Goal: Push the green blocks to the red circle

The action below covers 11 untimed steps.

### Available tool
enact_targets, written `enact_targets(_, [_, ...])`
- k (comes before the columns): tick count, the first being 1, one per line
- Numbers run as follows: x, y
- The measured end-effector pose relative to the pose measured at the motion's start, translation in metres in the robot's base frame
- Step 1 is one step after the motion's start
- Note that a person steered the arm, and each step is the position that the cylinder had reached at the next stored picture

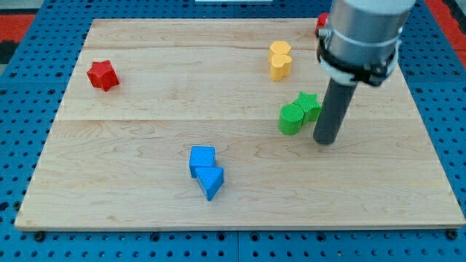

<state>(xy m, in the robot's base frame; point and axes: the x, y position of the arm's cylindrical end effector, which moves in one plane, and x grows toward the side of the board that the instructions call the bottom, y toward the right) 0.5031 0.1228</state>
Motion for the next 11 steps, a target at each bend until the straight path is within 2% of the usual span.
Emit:
enact_targets(1, [0.002, -0.049])
enact_targets(2, [-0.04, -0.076])
enact_targets(4, [-0.039, -0.058])
enact_targets(5, [-0.028, -0.081])
enact_targets(7, [-0.037, -0.022])
enact_targets(9, [-0.086, 0.021])
enact_targets(11, [-0.166, 0.051])
